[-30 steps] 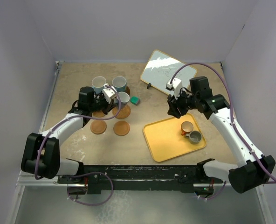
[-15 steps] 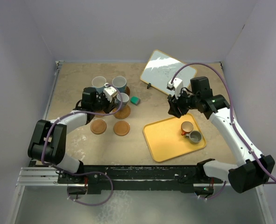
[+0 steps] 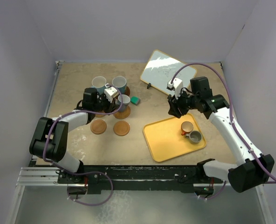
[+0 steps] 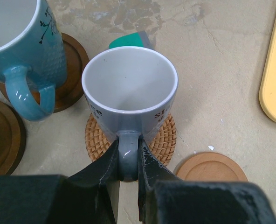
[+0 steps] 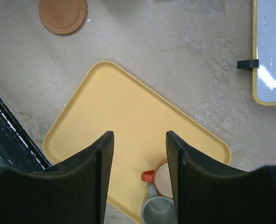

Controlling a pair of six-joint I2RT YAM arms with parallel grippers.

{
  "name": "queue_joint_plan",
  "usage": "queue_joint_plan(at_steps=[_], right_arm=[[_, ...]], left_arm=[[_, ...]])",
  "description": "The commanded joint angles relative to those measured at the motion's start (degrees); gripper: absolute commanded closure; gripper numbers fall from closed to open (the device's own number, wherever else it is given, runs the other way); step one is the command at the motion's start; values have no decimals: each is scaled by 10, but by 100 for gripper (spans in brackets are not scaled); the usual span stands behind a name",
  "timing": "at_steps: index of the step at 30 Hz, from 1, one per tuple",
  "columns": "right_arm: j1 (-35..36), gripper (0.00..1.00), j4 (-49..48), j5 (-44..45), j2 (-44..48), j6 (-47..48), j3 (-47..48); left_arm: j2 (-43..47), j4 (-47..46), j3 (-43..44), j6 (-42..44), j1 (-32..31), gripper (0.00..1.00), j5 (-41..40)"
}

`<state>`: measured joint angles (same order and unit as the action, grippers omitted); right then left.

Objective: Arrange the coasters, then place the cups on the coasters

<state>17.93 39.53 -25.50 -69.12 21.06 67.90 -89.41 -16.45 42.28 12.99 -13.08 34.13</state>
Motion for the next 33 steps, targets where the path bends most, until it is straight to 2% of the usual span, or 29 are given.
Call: queue_joint_plan(at_steps=[1, 11, 25, 33], right_arm=[[-4, 49, -8, -6, -5, 5, 4], [-5, 49, -7, -2, -4, 6, 5], [-5, 49, -7, -2, -3, 7, 3], [-6, 49, -7, -3, -4, 6, 3]], left_arm=[[12, -20, 26, 9, 3, 97, 21], [8, 32, 44, 31, 3, 96, 8], [32, 85, 40, 58, 3, 74, -7], [45, 103, 33, 67, 3, 73, -12]])
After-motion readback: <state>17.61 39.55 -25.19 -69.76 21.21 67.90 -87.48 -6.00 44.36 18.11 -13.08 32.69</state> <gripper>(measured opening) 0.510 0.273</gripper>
